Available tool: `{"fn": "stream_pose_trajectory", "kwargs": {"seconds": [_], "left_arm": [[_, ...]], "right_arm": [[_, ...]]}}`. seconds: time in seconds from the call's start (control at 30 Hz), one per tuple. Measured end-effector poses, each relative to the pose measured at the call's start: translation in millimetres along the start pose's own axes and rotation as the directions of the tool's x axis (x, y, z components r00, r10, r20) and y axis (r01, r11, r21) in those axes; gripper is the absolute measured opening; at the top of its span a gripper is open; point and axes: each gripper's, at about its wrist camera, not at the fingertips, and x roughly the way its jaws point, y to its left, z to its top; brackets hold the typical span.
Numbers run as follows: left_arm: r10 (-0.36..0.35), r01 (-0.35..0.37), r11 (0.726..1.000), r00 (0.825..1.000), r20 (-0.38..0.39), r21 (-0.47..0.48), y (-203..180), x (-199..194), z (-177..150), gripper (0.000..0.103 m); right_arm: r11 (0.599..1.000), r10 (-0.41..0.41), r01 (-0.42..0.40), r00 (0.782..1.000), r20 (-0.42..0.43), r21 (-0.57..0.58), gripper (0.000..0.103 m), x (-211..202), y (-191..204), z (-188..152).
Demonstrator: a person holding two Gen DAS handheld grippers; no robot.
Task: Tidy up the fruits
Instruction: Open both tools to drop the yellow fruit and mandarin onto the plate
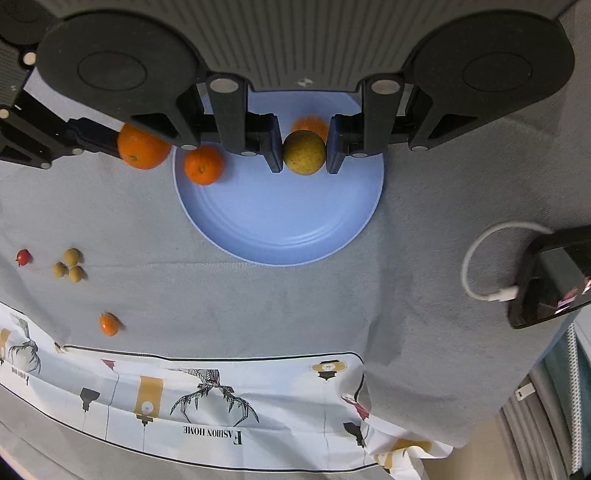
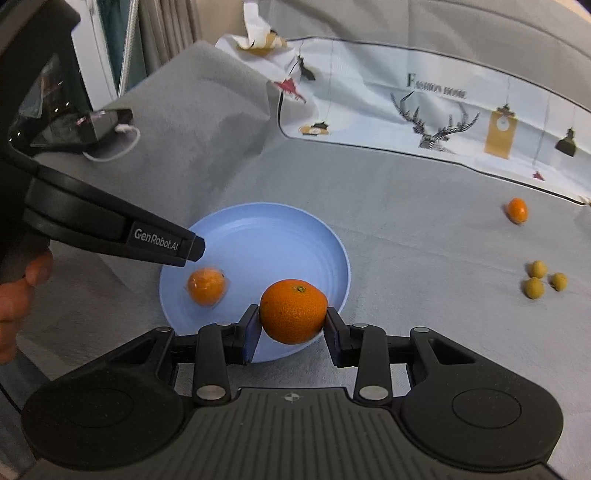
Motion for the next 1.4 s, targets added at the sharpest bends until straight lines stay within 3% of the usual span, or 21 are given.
{"fn": "stream_pose_trajectory", "kwargs": {"seconds": [0.37,0.4,0.43,0.47,0.5,0.53,0.57,0.67,0.8,0.93,1.13,1.4], "left_arm": [[0.076,-0.076,0.997,0.997,0.001,0.024,-4.3,44.3,17.4,0.030],[0.080,-0.080,0.996,0.997,0.003,0.032,-4.4,44.3,18.1,0.051],[0.082,-0.082,0.996,0.997,0.007,0.042,-4.7,42.6,18.6,0.083],[0.086,-0.087,0.995,0.996,0.029,0.050,-4.5,37.2,17.5,0.097],[0.089,-0.092,0.994,0.994,0.060,0.051,-4.6,30.2,14.6,0.103],[0.090,-0.095,0.994,0.992,0.090,0.055,-4.8,21.5,10.3,0.102],[0.086,-0.093,0.993,0.992,0.095,0.074,-6.0,13.4,5.7,0.102],[0.101,-0.106,0.990,0.993,0.058,0.089,-8.2,-7.8,-13.8,0.103],[0.097,-0.097,0.994,0.995,0.008,0.045,-3.6,-41.9,-50.1,0.103],[0.129,-0.129,0.992,0.992,-0.004,-0.010,0.8,-72.0,-76.6,0.103],[0.153,-0.153,0.988,0.987,0.047,-0.019,0.6,-115.3,-107.1,0.103],[0.133,-0.133,0.991,0.983,0.125,-0.011,-15.6,-156.2,-125.6,0.103]], "right_arm": [[0.997,0.019,-0.022,0.999,-0.032,-0.075,0.039,43.6,2.4,8.4],[0.996,0.027,-0.030,0.999,-0.032,-0.079,0.040,46.3,2.4,9.8],[0.996,0.036,-0.038,0.999,-0.033,-0.084,0.043,47.6,2.7,11.5],[0.995,0.037,-0.040,0.999,-0.032,-0.089,0.057,47.9,2.7,13.2],[0.995,0.030,-0.032,0.999,-0.030,-0.096,0.066,46.2,2.8,14.7],[0.994,0.016,-0.019,1.000,-0.021,-0.111,0.082,41.6,3.5,15.2],[0.992,0.011,-0.013,1.000,-0.010,-0.129,0.089,35.8,4.3,14.6],[0.984,0.019,-0.021,1.000,-0.011,-0.179,0.092,12.3,6.1,5.8],[0.990,0.020,-0.028,0.998,-0.056,-0.140,0.093,-22.6,8.5,-18.5],[0.995,-0.027,0.023,0.999,-0.041,-0.101,0.097,-59.8,19.4,-39.4],[0.997,-0.057,0.059,0.998,0.038,-0.055,0.099,-109.9,29.7,-54.1],[0.994,-0.093,0.100,0.985,0.145,-0.048,0.100,-159.9,38.6,-73.9]]}}
